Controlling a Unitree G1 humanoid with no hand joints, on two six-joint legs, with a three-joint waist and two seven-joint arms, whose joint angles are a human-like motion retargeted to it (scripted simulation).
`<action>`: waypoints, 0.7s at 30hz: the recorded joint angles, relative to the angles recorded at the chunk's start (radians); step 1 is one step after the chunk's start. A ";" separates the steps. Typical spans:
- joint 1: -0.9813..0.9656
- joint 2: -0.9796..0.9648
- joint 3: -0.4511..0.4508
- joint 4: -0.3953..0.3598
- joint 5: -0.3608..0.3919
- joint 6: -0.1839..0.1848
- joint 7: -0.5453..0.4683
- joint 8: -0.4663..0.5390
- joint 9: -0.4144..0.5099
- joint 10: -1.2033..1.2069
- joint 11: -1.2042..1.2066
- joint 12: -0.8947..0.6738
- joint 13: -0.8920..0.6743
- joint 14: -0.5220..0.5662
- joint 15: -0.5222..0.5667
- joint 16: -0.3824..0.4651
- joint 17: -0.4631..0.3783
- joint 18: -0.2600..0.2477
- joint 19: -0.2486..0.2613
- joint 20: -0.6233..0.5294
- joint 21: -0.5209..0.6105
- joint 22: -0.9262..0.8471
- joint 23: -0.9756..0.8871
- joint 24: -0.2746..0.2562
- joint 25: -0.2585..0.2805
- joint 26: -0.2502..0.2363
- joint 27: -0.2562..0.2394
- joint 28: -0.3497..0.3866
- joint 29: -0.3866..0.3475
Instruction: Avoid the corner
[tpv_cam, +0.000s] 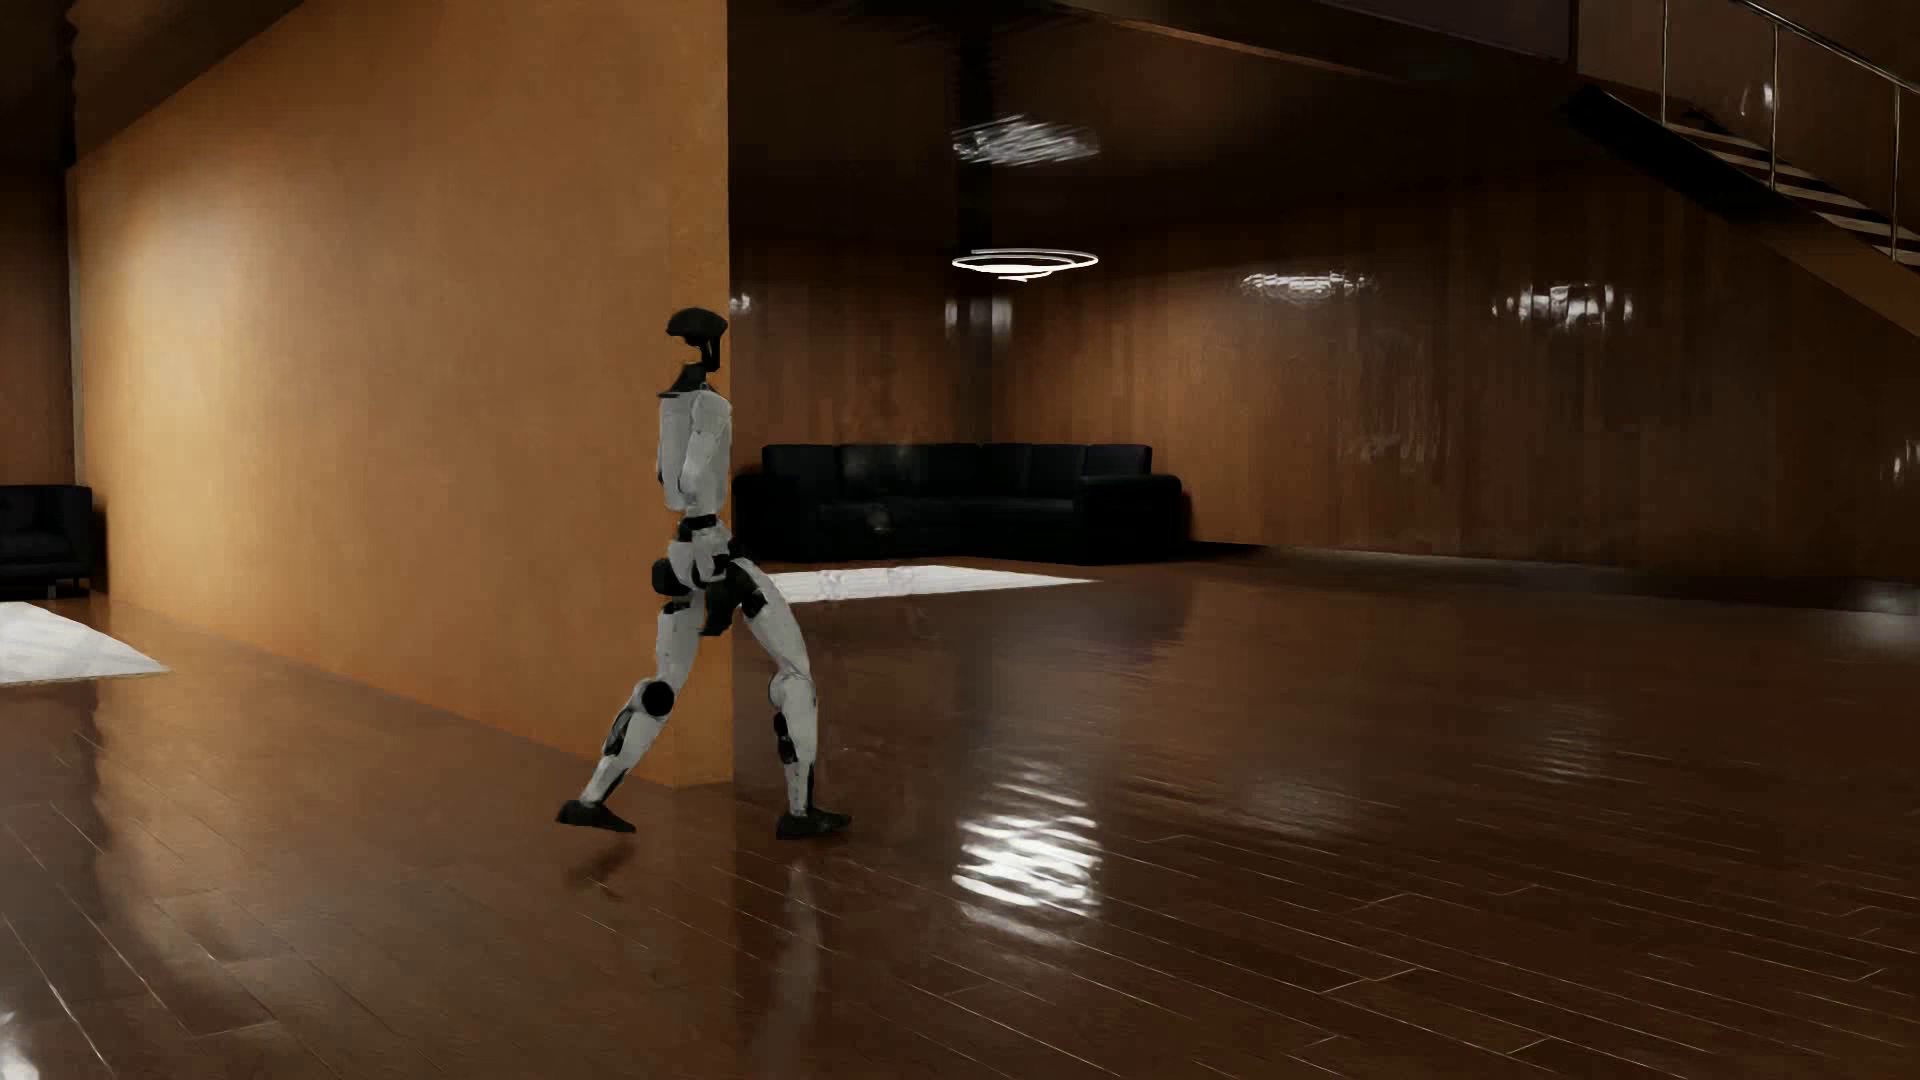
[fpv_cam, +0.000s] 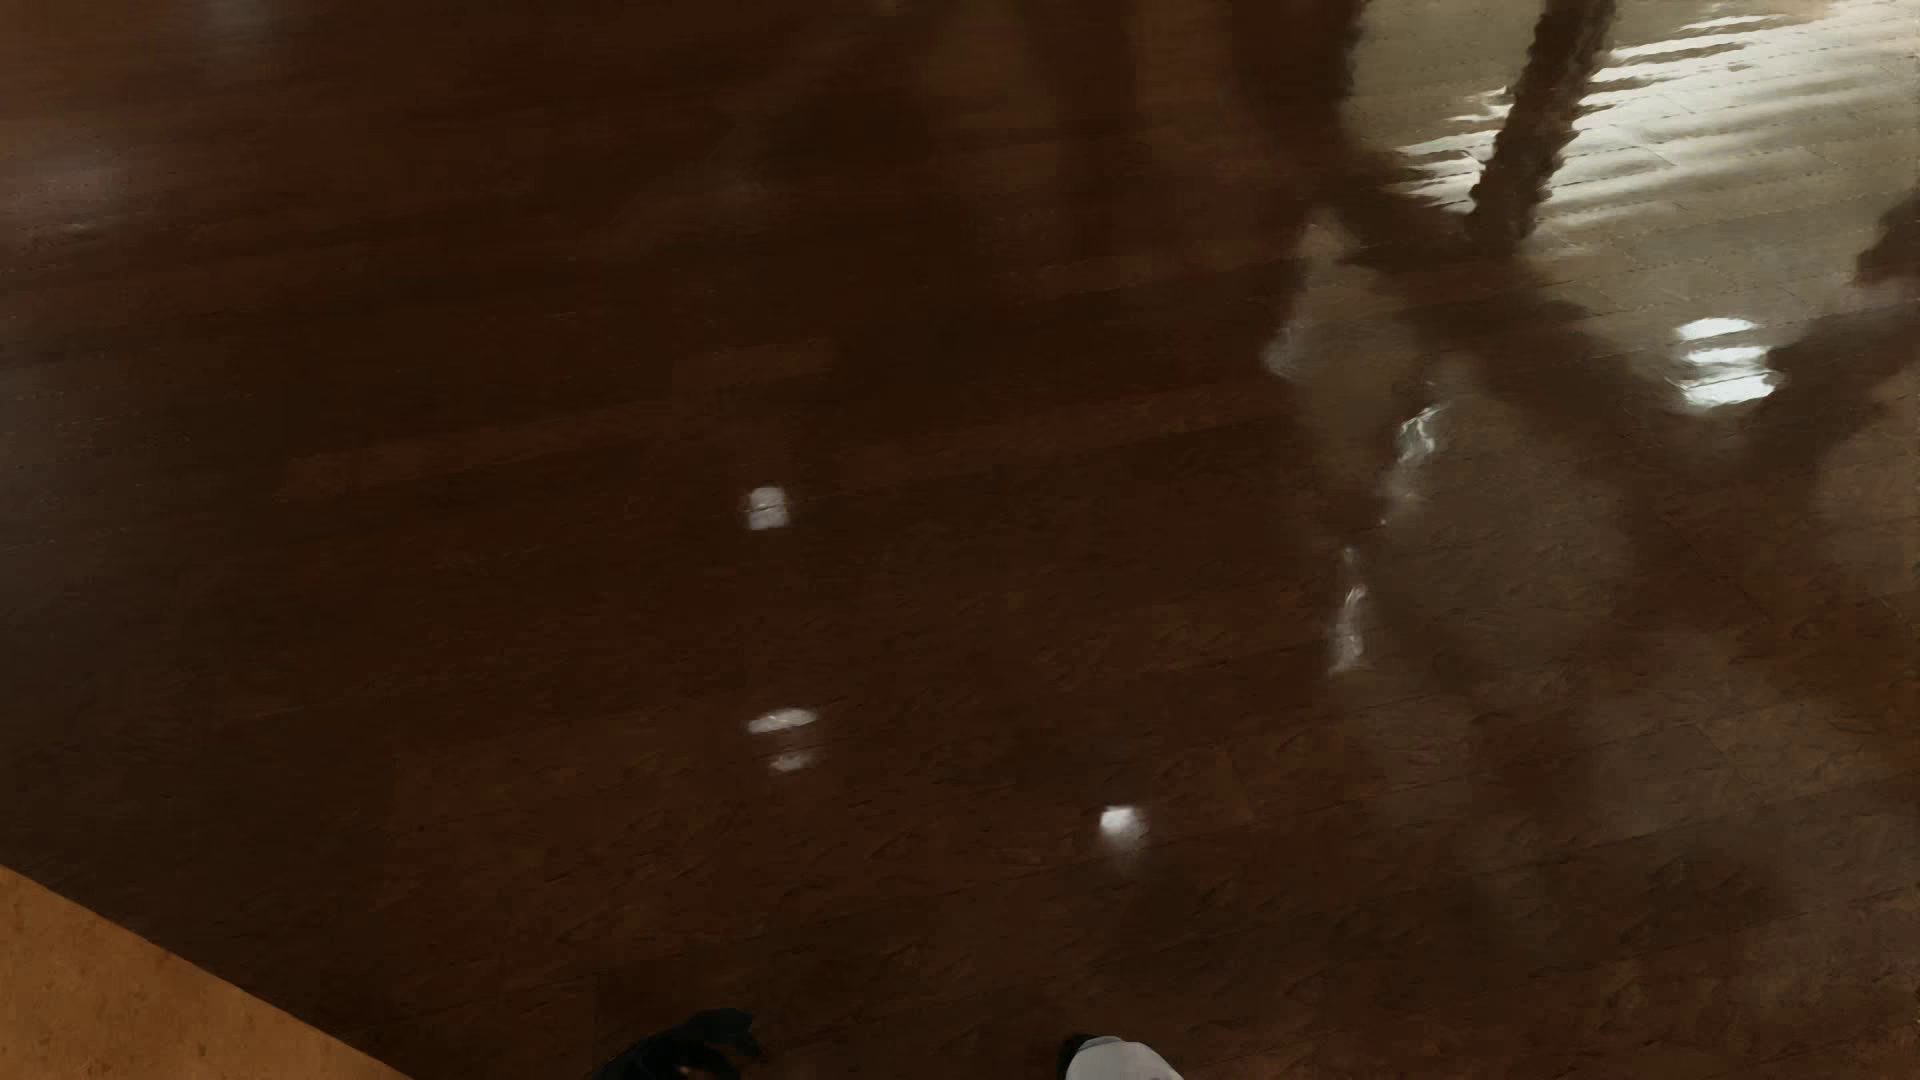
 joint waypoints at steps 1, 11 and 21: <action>0.048 -0.019 -0.029 0.030 0.029 0.016 0.000 0.000 0.014 0.036 0.093 0.021 -0.008 0.054 0.008 0.002 -0.003 0.000 0.000 0.058 0.019 -0.030 0.013 0.000 0.000 0.000 0.000 0.000 0.000; -0.673 0.562 0.284 0.058 0.115 -0.021 0.000 0.000 0.041 0.225 0.043 0.248 -0.110 0.576 -0.185 -0.098 -0.012 0.000 0.000 -0.045 -0.047 0.183 -0.189 0.000 0.000 0.000 0.000 0.000 0.000; -0.553 0.316 0.256 -0.130 0.009 -0.065 0.000 0.000 0.061 0.165 0.822 0.312 -0.046 0.536 -0.129 -0.054 0.011 0.000 0.000 -0.062 -0.160 0.204 -0.070 0.000 0.000 0.000 0.000 0.000 0.000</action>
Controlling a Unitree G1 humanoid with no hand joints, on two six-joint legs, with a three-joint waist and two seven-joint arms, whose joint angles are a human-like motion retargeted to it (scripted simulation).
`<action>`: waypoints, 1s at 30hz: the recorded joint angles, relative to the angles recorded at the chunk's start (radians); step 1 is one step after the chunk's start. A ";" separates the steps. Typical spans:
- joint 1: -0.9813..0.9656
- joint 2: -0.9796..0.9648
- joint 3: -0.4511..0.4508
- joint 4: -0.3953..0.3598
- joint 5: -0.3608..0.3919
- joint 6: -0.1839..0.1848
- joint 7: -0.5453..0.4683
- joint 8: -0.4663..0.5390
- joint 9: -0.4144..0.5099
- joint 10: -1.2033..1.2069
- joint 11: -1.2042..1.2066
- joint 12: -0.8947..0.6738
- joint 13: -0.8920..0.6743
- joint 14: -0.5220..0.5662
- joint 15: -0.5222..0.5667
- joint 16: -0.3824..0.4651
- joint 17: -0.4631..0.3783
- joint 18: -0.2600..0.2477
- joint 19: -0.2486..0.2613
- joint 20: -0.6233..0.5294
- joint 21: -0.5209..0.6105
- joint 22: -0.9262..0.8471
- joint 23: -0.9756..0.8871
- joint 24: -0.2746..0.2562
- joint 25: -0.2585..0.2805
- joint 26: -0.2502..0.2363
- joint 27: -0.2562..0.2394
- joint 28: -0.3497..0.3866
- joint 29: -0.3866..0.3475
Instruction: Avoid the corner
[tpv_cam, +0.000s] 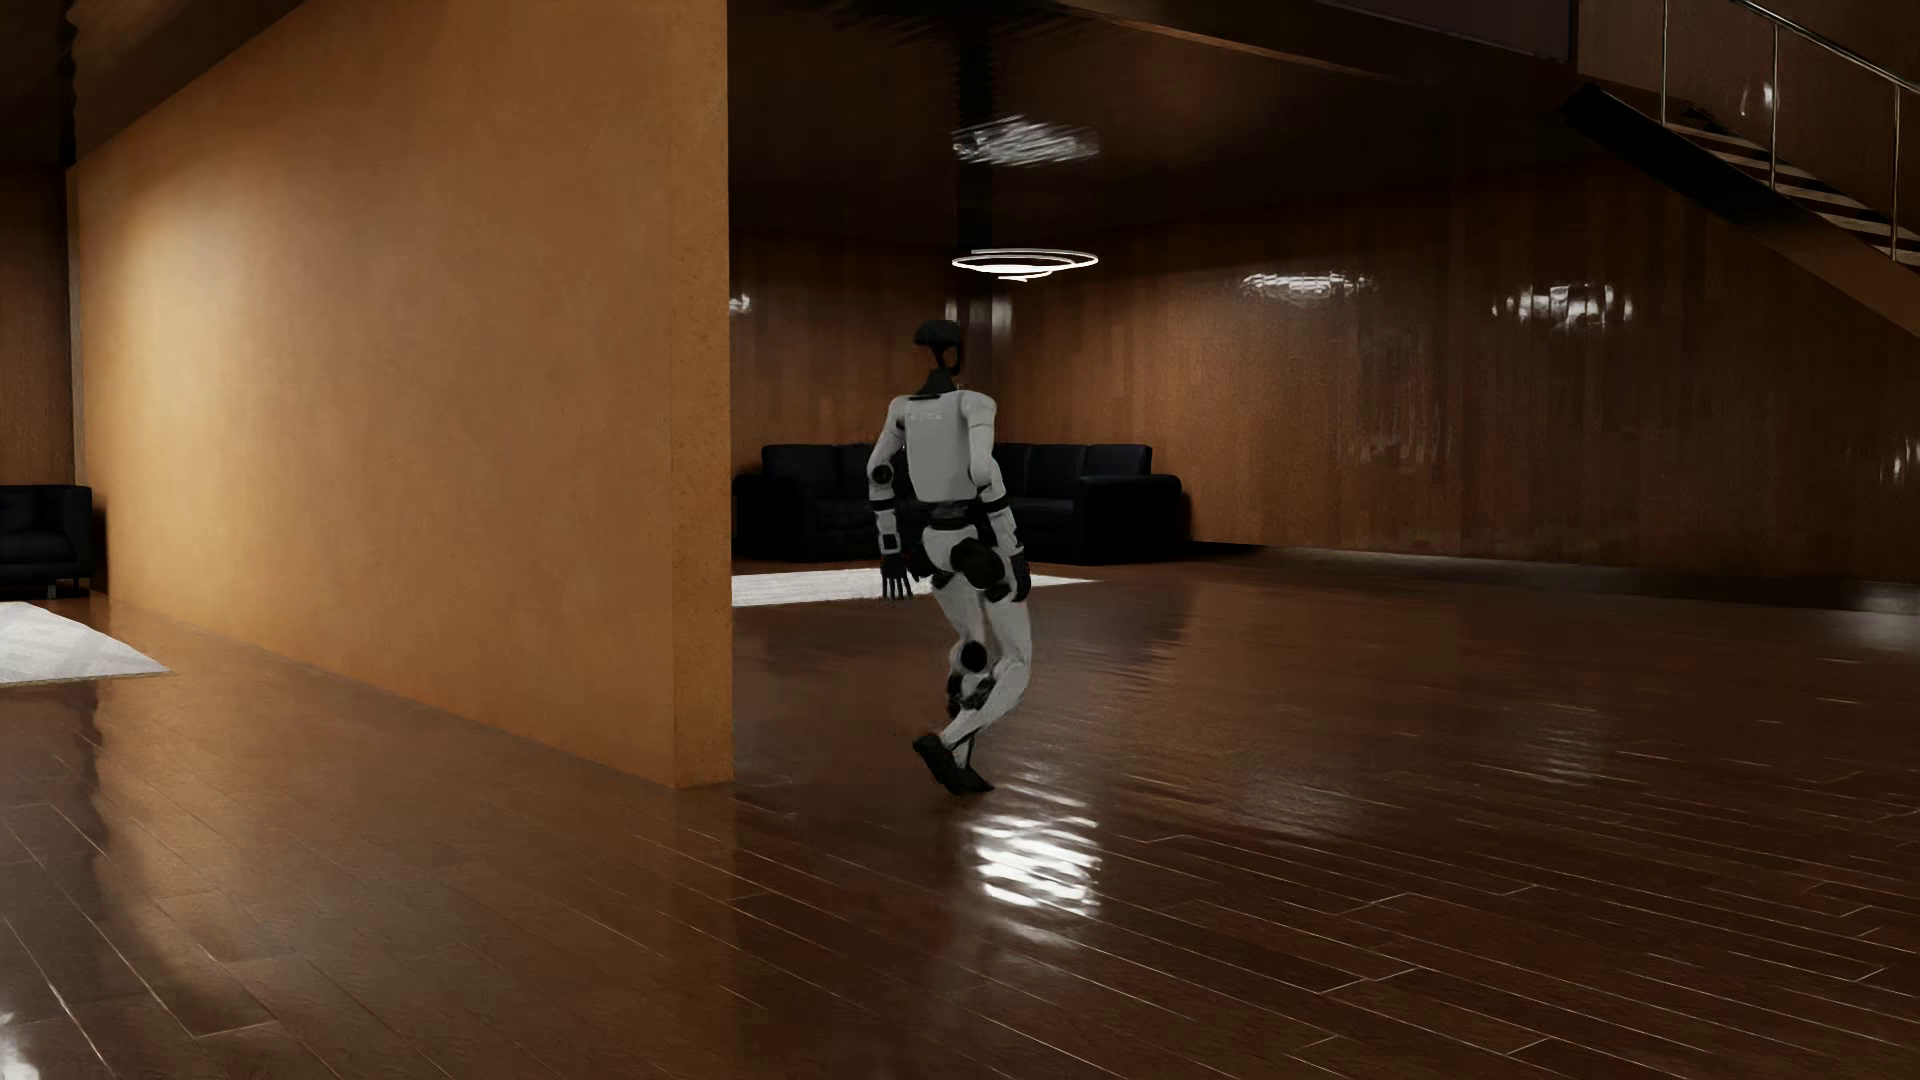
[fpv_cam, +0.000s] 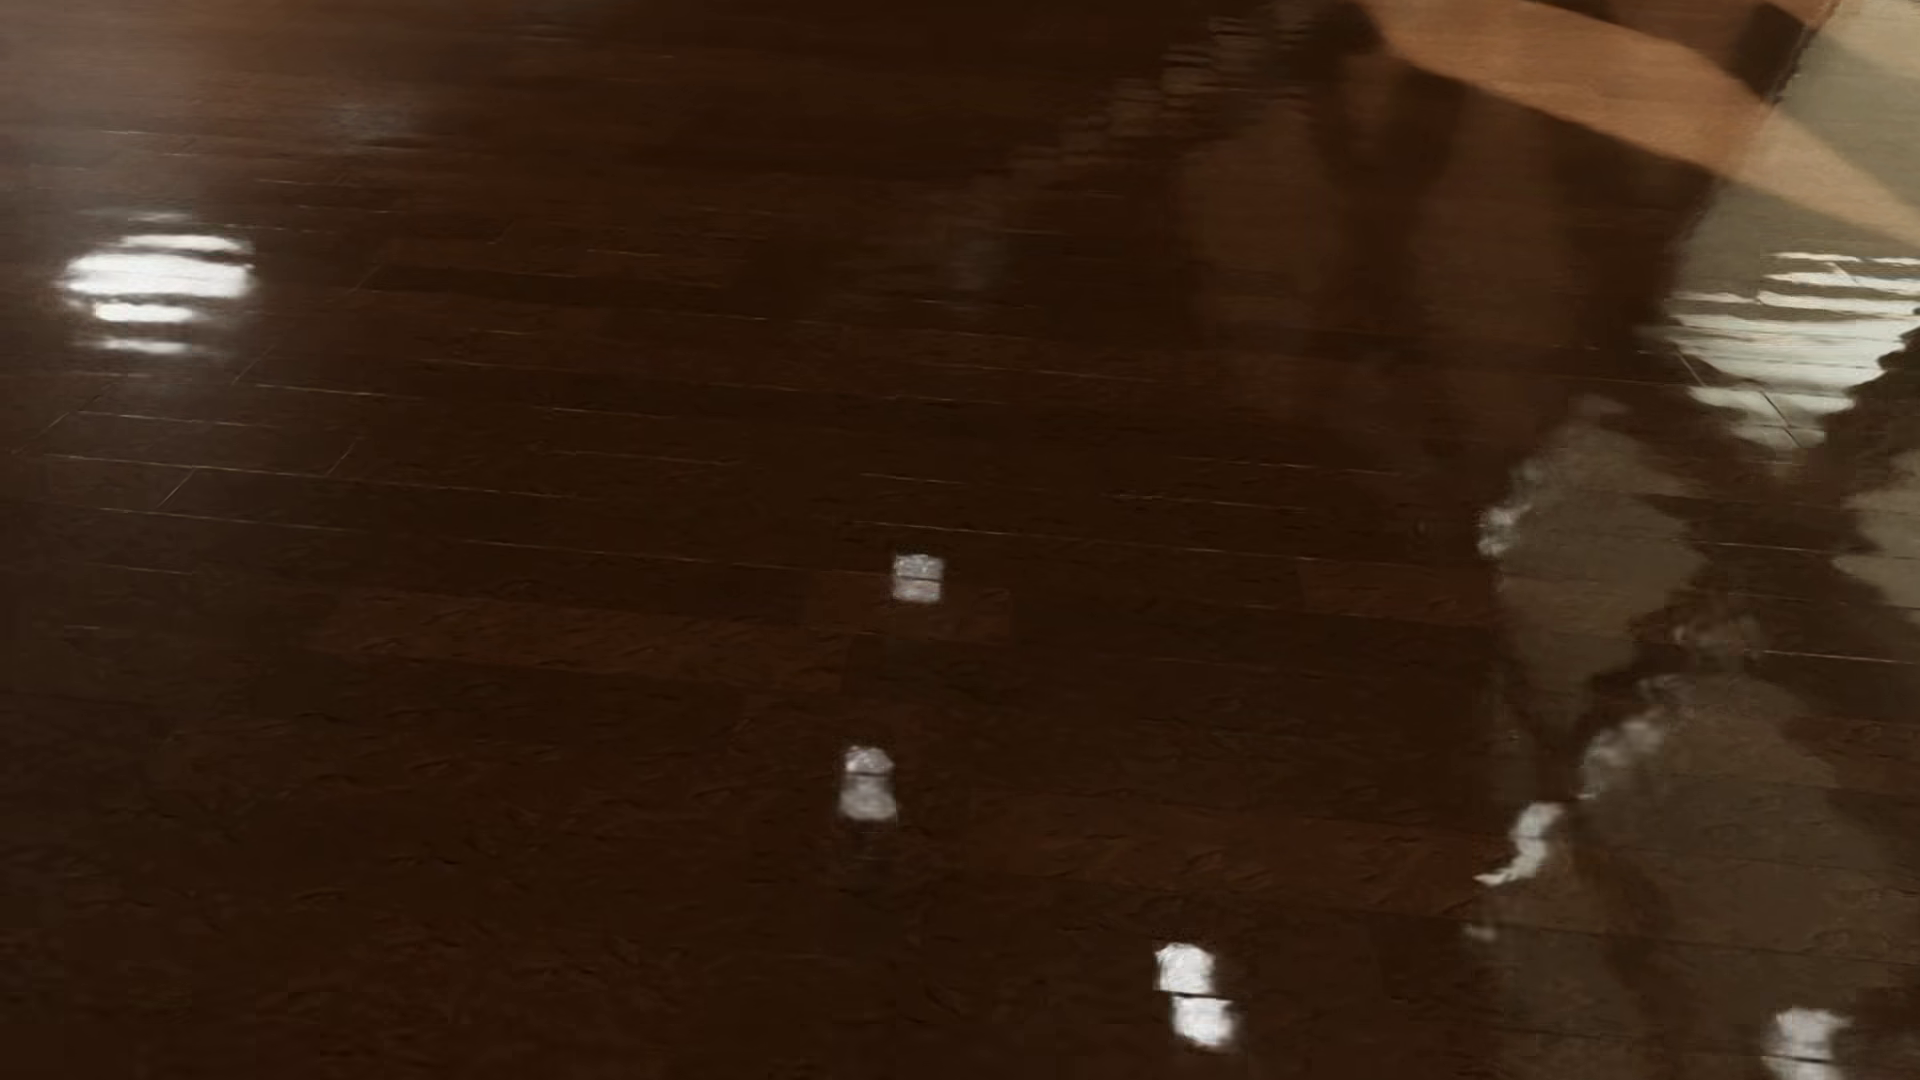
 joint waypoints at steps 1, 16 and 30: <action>0.066 -0.057 -0.061 0.005 0.007 0.027 0.000 0.000 0.005 -0.015 -0.147 -0.022 0.010 -0.066 -0.010 0.012 -0.006 0.000 0.000 -0.015 0.028 -0.043 0.010 0.000 0.000 0.000 0.000 0.000 0.000; -0.143 0.180 -0.083 0.211 -0.149 0.151 0.000 0.000 -0.024 0.216 -0.688 -0.066 0.044 -0.031 -0.028 -0.036 -0.071 0.000 0.000 -0.008 -0.031 -0.145 -0.060 0.000 0.000 0.000 0.000 0.000 0.000; -0.061 0.033 -0.048 0.053 -0.055 0.006 0.000 0.000 -0.002 0.049 -0.037 0.018 0.020 -0.208 -0.003 0.012 -0.063 0.000 0.000 -0.147 0.037 -0.015 -0.087 0.000 0.000 0.000 0.000 0.000 0.000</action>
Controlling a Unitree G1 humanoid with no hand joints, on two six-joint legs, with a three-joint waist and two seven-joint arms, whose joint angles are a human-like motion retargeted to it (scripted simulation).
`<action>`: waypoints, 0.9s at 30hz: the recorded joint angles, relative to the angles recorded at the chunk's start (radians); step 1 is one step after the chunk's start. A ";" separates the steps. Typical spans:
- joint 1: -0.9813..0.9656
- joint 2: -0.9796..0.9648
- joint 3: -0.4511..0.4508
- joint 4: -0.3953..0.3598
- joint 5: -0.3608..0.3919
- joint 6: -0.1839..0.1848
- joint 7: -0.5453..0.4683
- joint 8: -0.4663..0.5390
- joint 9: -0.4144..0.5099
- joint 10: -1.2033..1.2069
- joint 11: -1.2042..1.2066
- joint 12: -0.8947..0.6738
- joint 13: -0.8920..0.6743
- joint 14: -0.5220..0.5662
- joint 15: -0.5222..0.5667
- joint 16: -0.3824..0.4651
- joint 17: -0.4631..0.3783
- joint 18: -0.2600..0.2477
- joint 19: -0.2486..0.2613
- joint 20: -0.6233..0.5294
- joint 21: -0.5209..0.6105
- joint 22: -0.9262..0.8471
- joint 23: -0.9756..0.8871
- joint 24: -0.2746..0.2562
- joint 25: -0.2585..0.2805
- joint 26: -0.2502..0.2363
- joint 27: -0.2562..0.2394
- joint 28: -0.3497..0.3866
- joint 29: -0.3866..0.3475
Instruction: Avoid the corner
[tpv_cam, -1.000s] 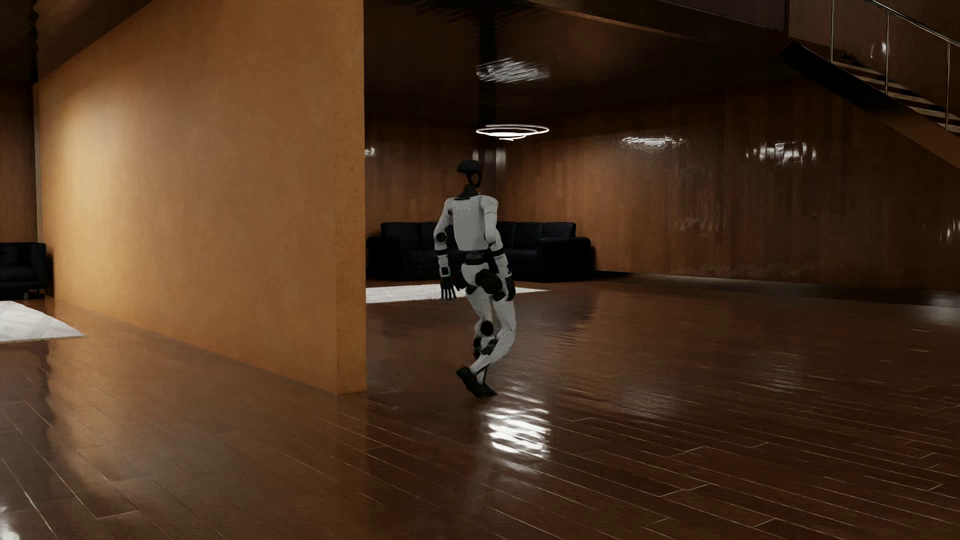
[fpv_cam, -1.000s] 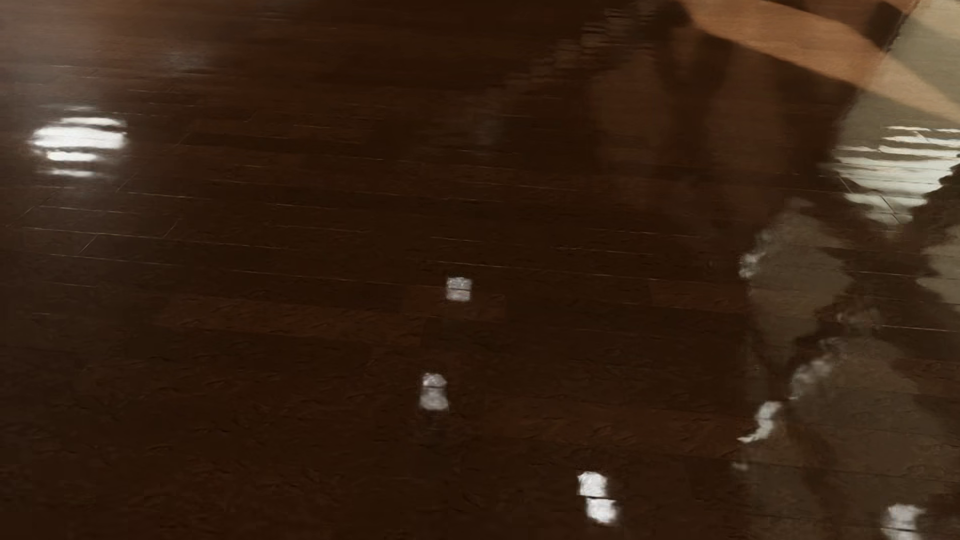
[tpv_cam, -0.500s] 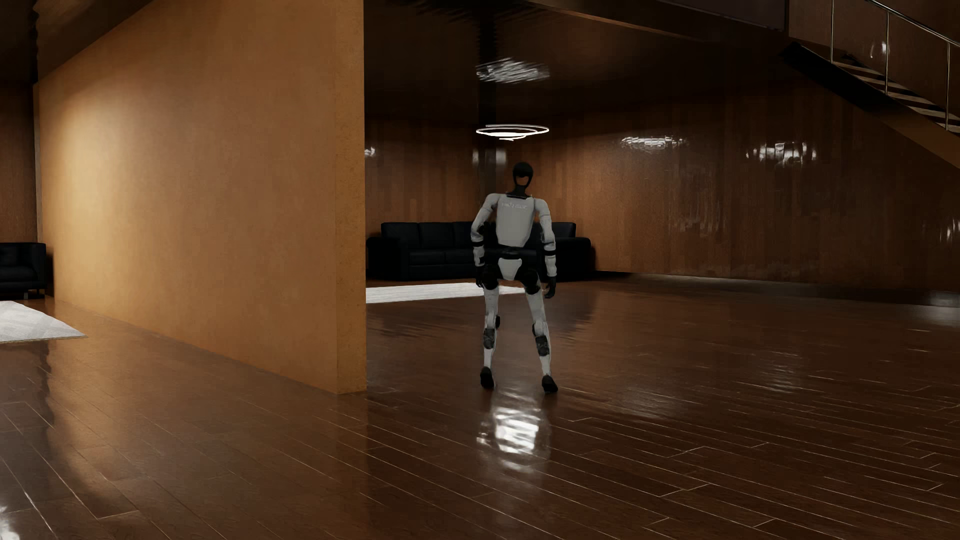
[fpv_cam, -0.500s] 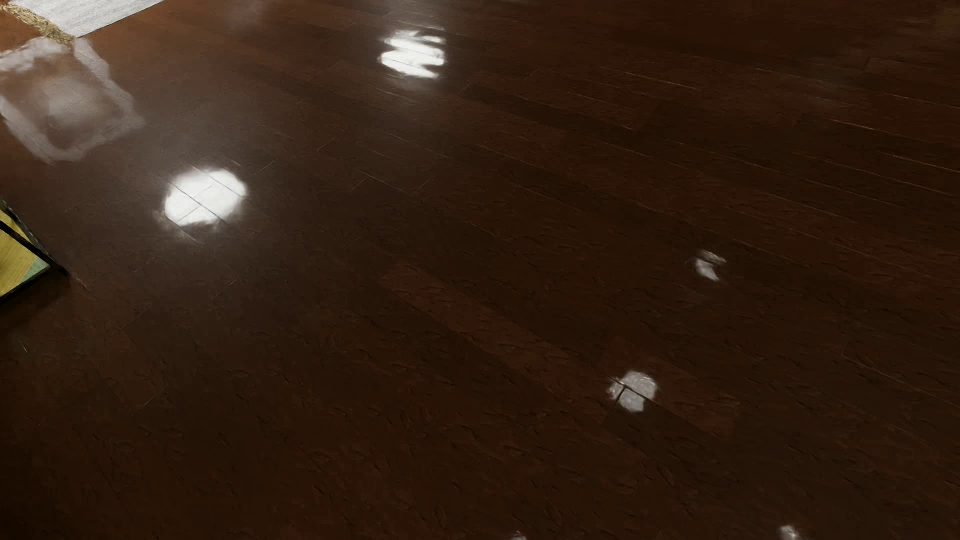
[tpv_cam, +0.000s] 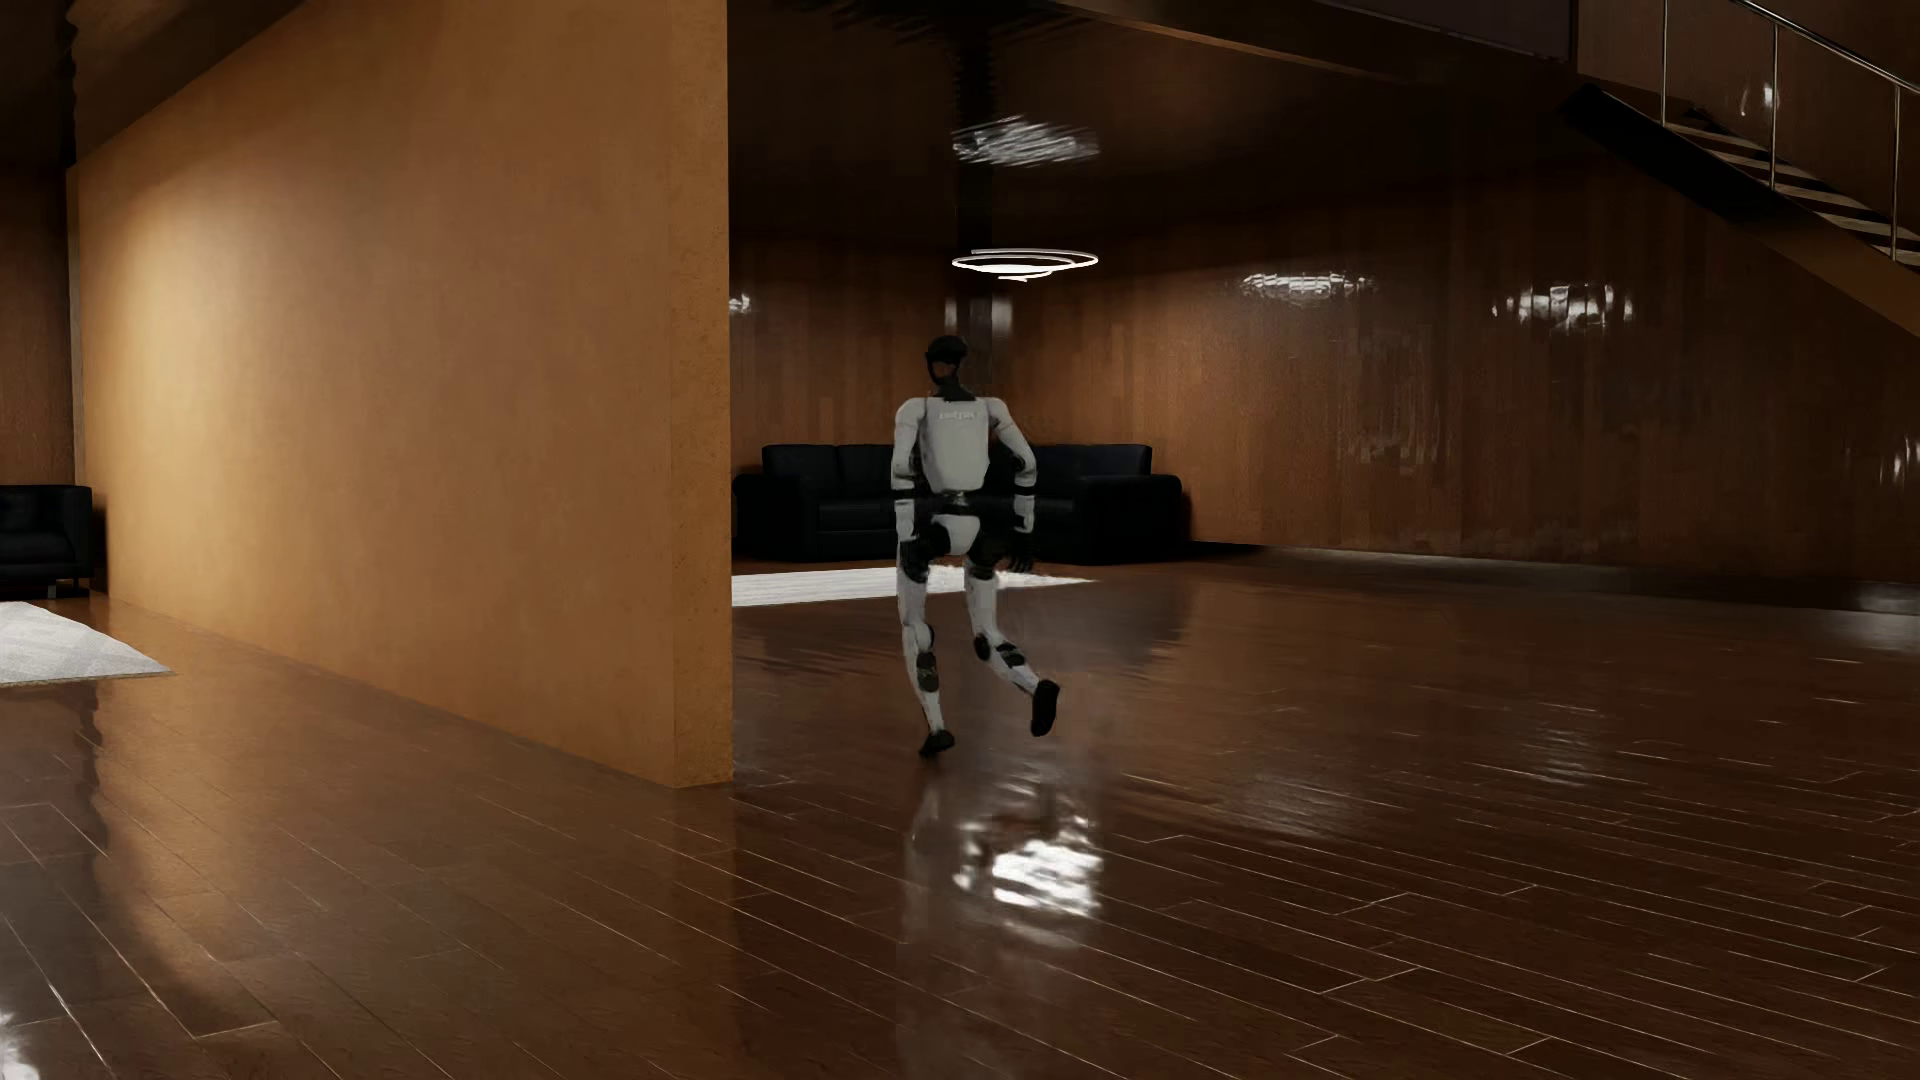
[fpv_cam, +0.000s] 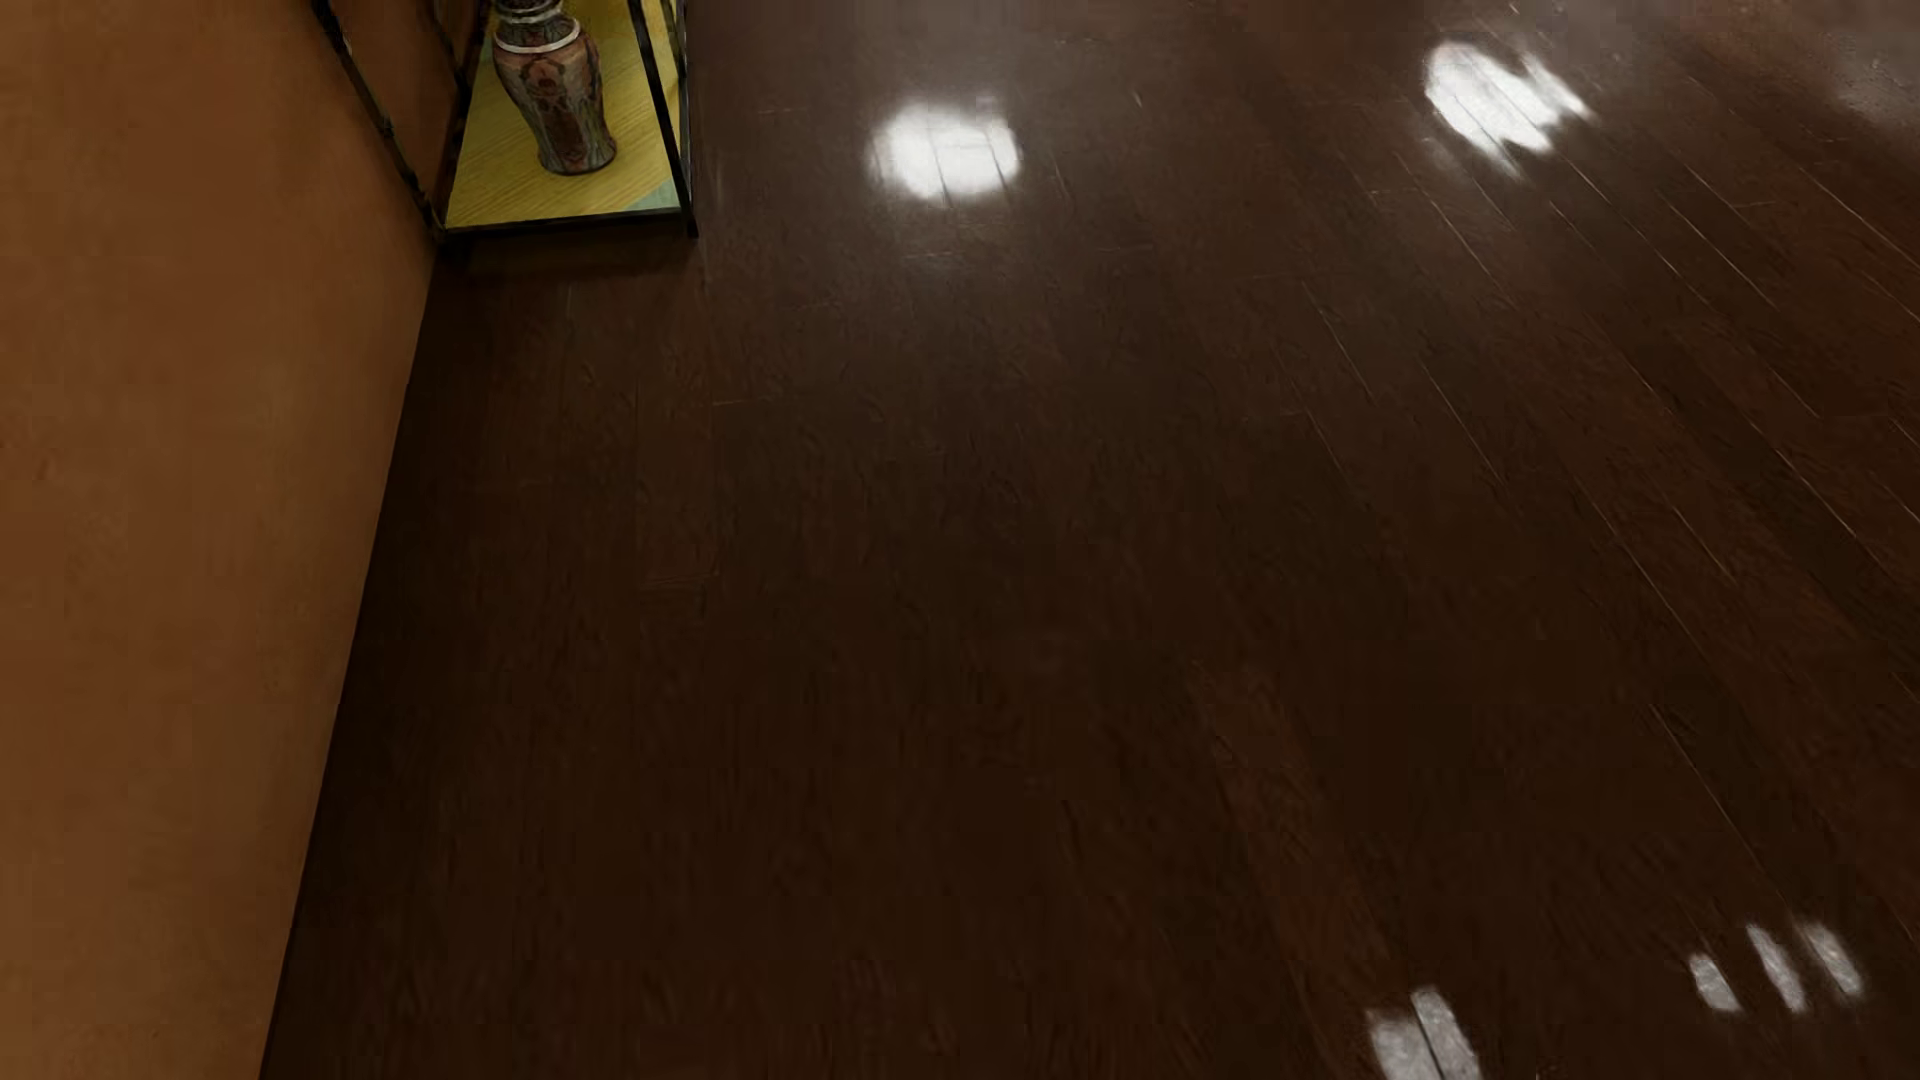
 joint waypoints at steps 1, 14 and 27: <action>0.122 -0.096 -0.050 -0.020 0.032 0.003 0.000 0.000 0.014 -0.068 0.014 -0.035 0.025 -0.063 -0.060 0.003 -0.002 0.000 0.000 0.053 0.031 -0.051 0.008 0.000 0.000 0.000 0.000 0.000 0.000; 0.390 -0.339 -0.246 0.229 0.197 0.078 0.000 0.000 -0.031 0.617 -0.436 -0.223 0.123 0.161 -0.043 0.009 0.039 0.000 0.000 0.341 0.115 -0.266 0.133 0.000 0.000 0.000 0.000 0.000 0.000; -0.250 0.404 0.241 0.052 0.046 -0.049 0.000 0.000 -0.059 -0.033 -0.518 0.134 -0.113 0.298 0.181 -0.026 0.073 0.000 0.000 -0.062 -0.139 0.114 -0.246 0.000 0.000 0.000 0.000 0.000 0.000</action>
